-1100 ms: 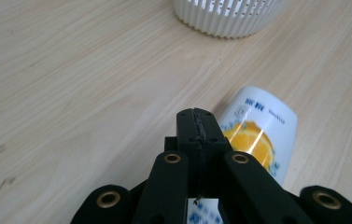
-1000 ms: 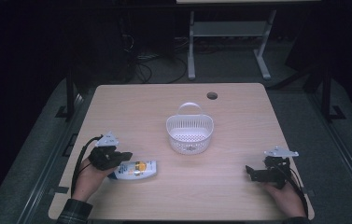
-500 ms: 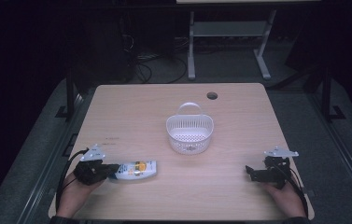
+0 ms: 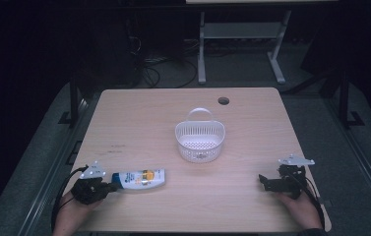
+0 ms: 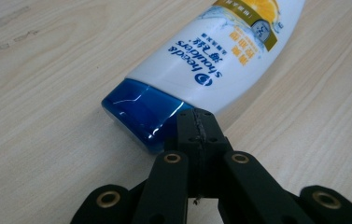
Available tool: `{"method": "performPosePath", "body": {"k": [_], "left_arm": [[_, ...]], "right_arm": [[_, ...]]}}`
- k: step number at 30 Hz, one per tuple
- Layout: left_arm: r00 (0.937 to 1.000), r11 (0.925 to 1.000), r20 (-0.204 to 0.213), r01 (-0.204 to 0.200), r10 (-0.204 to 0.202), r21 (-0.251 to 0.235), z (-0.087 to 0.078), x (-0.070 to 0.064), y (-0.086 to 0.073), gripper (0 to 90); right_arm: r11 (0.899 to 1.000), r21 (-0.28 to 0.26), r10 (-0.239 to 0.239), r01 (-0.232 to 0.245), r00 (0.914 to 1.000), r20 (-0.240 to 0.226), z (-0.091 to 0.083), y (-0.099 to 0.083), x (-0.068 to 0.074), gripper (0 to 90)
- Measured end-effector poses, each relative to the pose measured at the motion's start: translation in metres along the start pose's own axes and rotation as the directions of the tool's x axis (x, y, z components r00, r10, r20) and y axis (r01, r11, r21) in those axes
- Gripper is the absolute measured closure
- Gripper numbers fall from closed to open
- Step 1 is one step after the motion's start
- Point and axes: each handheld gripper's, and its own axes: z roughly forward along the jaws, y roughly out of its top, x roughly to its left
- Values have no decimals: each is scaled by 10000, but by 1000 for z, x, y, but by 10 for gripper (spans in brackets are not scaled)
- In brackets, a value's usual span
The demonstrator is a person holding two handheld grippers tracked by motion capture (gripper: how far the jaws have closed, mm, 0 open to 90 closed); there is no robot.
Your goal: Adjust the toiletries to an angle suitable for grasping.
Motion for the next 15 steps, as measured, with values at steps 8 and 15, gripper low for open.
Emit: {"method": "performPosePath", "body": {"k": [8, 15], "left_arm": [[10000, 10000, -85, 44, -45, -47, 3, 5, 2, 900], [9998, 10000, -165, 58, -58, -29, 8, 9, 8, 900]], "right_arm": [[10000, 3, 20, -20, 10000, -1, 0, 0, 0, 8], [10000, 3, 10, -10, 10000, 0, 0, 0, 0, 8]]}}
